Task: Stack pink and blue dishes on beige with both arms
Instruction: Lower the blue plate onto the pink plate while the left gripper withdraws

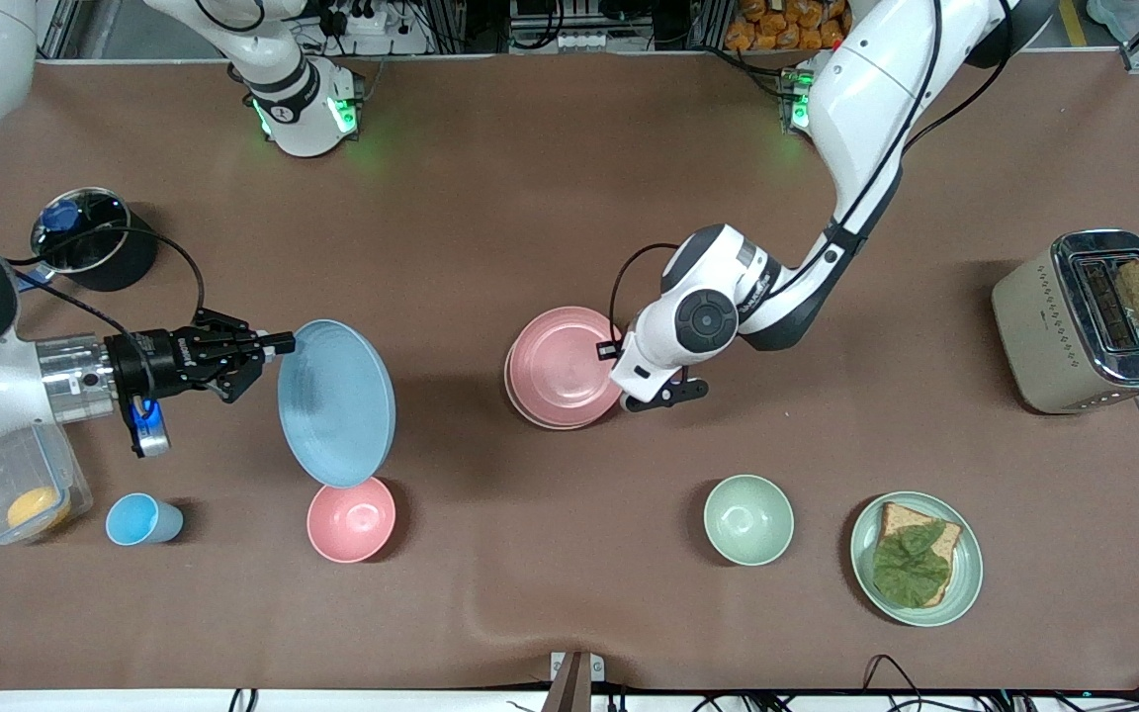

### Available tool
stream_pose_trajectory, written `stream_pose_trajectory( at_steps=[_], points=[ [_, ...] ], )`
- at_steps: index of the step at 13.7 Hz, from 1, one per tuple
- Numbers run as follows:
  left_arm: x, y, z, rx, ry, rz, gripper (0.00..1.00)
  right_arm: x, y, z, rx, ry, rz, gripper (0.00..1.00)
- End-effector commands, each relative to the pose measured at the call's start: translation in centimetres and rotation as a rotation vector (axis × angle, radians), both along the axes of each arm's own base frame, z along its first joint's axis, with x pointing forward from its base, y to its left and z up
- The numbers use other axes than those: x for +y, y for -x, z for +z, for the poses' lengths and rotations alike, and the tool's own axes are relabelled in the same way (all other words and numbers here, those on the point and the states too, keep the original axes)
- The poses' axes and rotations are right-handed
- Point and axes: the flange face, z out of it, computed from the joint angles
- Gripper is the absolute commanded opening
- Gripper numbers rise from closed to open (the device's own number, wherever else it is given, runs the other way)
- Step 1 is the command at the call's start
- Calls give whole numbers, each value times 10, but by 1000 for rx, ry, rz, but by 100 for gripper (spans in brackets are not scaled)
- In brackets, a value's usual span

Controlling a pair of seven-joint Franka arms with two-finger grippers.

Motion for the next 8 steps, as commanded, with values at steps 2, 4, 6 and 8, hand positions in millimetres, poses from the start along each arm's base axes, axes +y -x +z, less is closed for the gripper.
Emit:
stream_pose_trajectory(
  at_steps=[2,4,6,8],
  points=[
    [-13,0,-7,-22,-3,3,0,21,3,1,-54,76,86,0],
    [-15,1,-10,-30,3,4,0,17,9,2,-124,115,186,0],
    [-13,-1,-11,-32,1,8,54,23,19,-4,-132,177,254,0],
    [-11,-4,-6,-71,-18,-26,100,22,25,-18,-115,177,268,0]
  ],
)
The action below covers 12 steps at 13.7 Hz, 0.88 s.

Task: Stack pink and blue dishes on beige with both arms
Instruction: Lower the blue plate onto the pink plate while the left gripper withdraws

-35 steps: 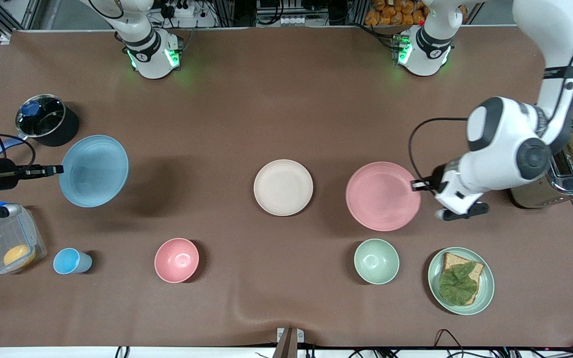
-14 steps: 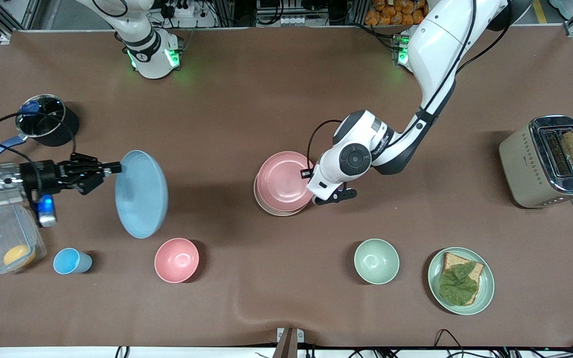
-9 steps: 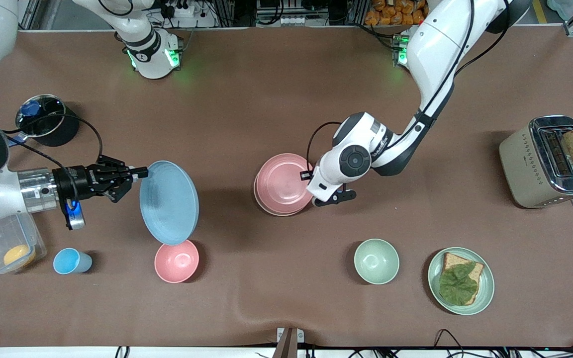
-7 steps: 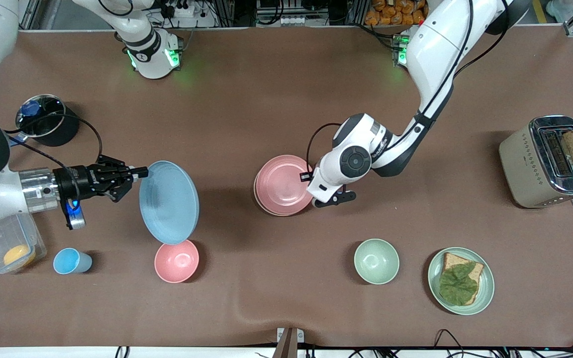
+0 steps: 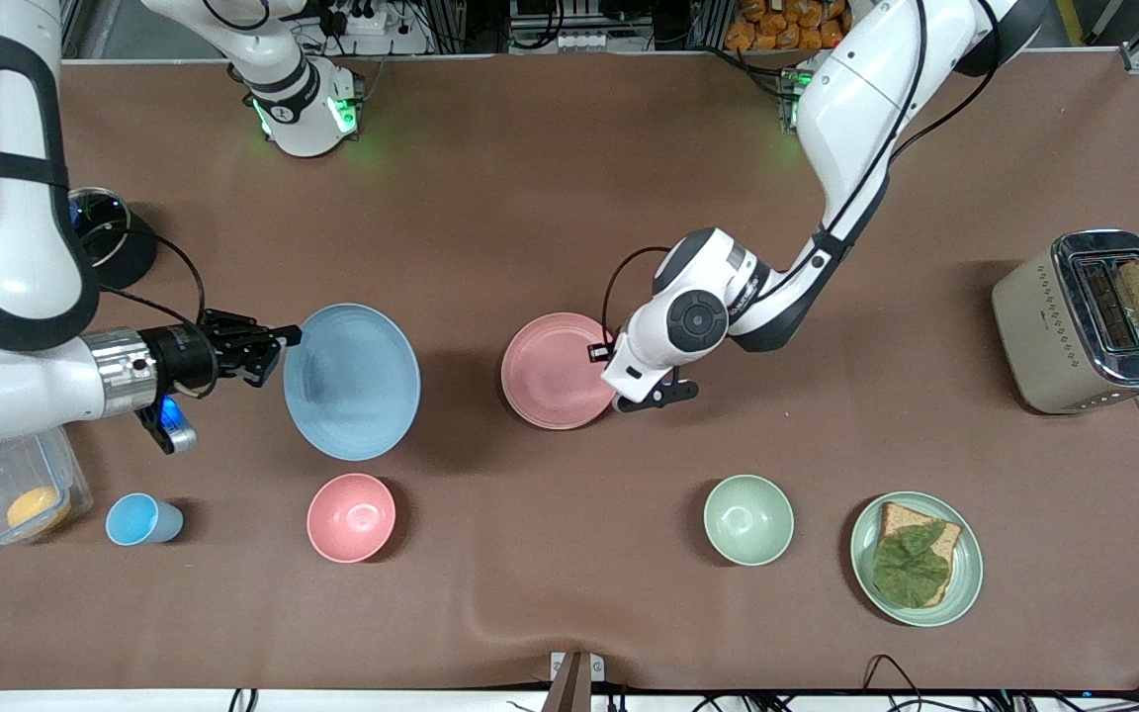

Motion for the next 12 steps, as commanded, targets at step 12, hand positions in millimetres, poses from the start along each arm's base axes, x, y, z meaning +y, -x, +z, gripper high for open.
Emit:
stream_pose_trajectory(
  at_steps=[12],
  points=[
    [117,-67,157,-249,-217,-4,100,173,64,-52,-252,277,322,0]
  ],
)
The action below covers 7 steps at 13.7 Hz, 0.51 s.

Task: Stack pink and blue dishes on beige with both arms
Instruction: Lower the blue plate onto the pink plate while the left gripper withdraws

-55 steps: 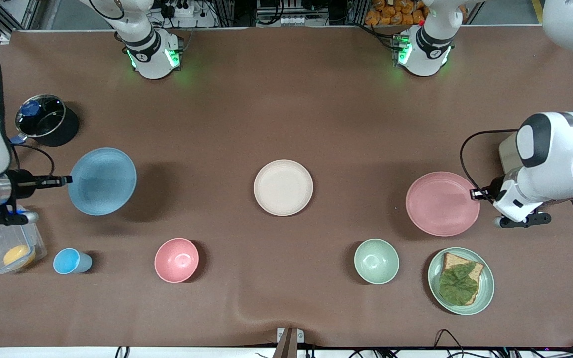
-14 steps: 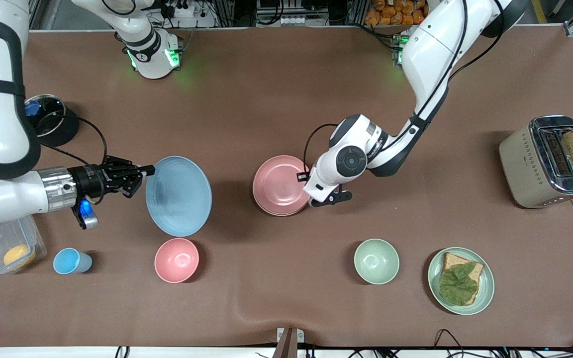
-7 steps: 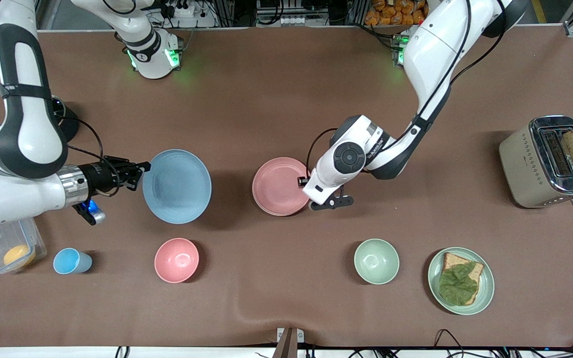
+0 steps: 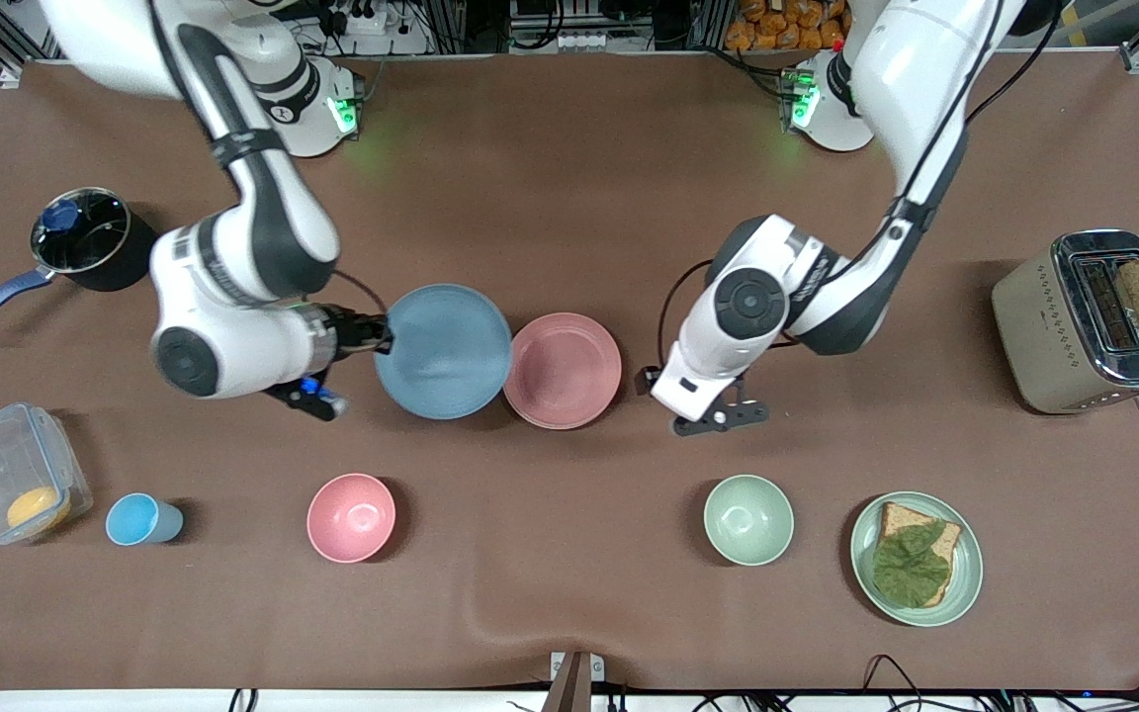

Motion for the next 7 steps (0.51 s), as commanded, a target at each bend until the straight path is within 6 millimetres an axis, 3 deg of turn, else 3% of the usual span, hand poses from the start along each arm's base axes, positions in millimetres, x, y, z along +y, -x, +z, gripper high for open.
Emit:
stream_pose_trajectory(
  at_steps=[1,4,7],
  points=[
    [44,-9,62,-69,-36,-44,100,26,9,9,-82,18,-9,0],
    [99,-17,118,-102,-50,-108,100,86,24,-8,-125,58,-69,0],
    [142,-13,164,-91,-54,-130,100,117,31,-28,-168,56,-44,0]
  ],
)
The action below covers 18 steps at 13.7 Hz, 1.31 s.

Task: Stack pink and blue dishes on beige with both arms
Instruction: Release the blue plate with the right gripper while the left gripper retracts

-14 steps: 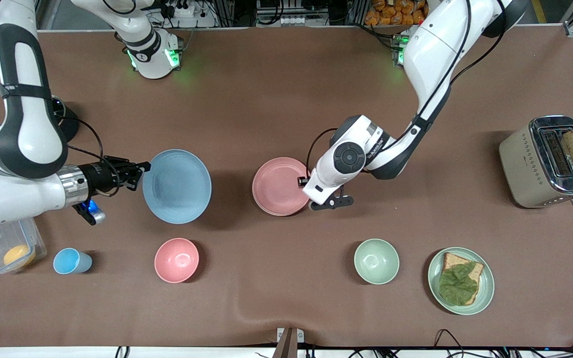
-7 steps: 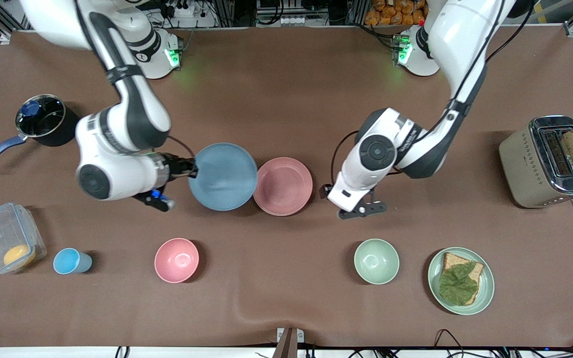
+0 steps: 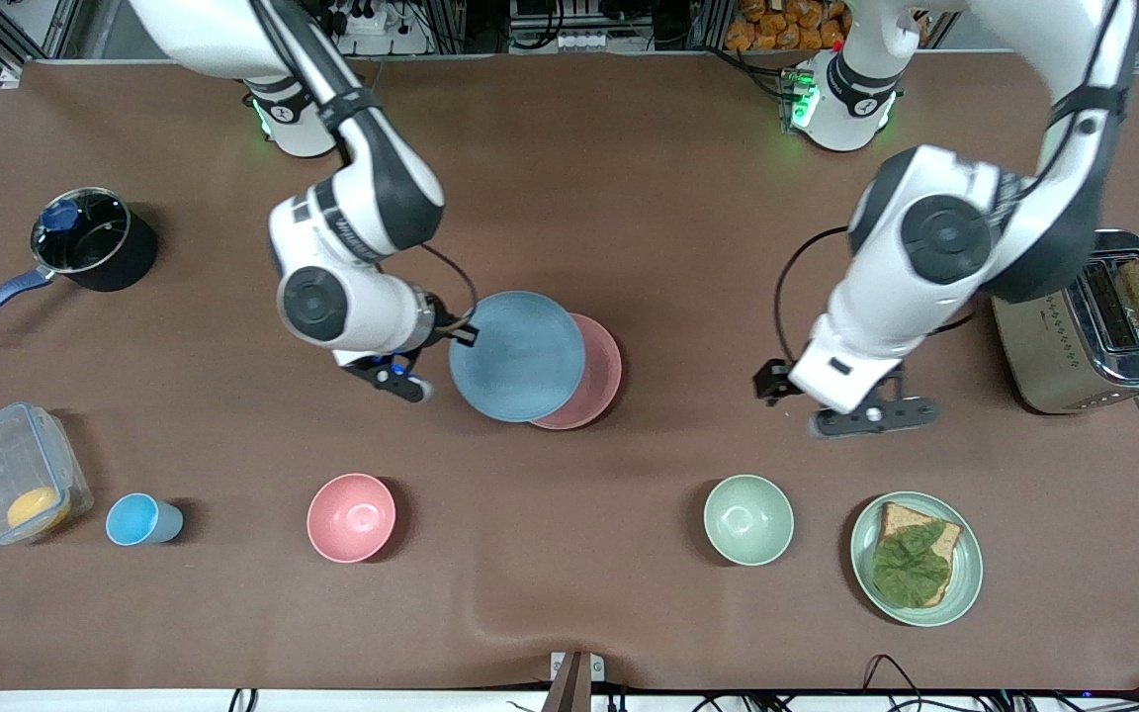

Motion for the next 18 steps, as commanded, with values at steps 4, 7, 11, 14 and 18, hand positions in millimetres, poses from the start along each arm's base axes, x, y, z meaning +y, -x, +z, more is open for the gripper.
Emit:
stream_pose_trajectory(
  at_steps=[4,7,11,14,18],
  points=[
    [55,12,90,64,-6,53,100,35,15,-39,-46,69,58,0],
    [69,12,102,78,-9,77,100,44,17,-51,-61,69,59,0],
    [74,13,100,102,-22,83,100,46,17,-58,-64,71,56,0],
    [93,7,111,79,-10,120,100,49,16,-63,-68,71,47,0],
    [104,13,119,122,69,148,100,58,20,-71,-73,72,55,0]
  ],
)
